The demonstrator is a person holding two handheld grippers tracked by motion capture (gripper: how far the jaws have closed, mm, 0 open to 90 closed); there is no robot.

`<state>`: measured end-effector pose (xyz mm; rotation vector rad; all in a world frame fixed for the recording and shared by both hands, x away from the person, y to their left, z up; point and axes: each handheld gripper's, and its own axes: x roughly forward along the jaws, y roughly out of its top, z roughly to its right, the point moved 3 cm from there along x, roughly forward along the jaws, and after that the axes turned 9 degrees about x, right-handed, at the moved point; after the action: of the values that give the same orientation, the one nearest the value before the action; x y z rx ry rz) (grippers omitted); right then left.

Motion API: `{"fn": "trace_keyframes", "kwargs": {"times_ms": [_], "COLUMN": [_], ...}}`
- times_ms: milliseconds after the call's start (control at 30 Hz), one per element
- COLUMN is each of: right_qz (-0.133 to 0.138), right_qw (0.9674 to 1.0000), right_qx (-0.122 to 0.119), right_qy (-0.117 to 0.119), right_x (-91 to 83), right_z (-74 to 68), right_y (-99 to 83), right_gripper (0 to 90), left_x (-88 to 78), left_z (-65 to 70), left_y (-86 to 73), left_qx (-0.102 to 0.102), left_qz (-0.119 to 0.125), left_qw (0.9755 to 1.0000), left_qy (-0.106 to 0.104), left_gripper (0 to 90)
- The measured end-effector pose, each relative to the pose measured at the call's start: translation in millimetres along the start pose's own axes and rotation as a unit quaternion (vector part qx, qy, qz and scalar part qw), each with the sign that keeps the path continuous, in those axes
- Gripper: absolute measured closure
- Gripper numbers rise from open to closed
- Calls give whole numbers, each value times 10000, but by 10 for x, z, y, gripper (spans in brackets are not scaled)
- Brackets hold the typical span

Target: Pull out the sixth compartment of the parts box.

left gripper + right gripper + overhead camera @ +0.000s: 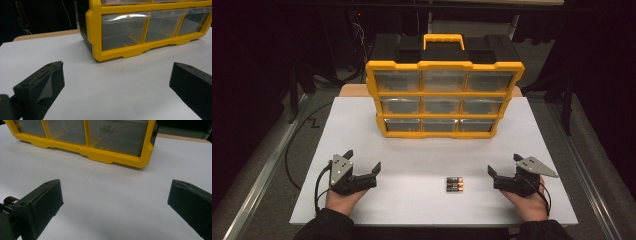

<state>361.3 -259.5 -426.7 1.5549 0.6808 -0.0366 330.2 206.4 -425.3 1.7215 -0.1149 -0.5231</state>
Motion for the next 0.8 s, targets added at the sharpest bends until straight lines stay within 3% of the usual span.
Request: {"fn": "trace_keyframes", "kwargs": {"times_ms": [800], "right_qz": [84], "right_qw": [10000], "right_qx": [-13], "right_qy": [21], "right_x": [-32], "right_z": [-6], "right_y": [-3], "right_gripper": [14], "left_x": [24], "left_z": [20], "left_y": [6], "left_qx": [50], "left_qz": [11], "left_qw": [10000], "left_qy": [-3], "left_gripper": [3]}}
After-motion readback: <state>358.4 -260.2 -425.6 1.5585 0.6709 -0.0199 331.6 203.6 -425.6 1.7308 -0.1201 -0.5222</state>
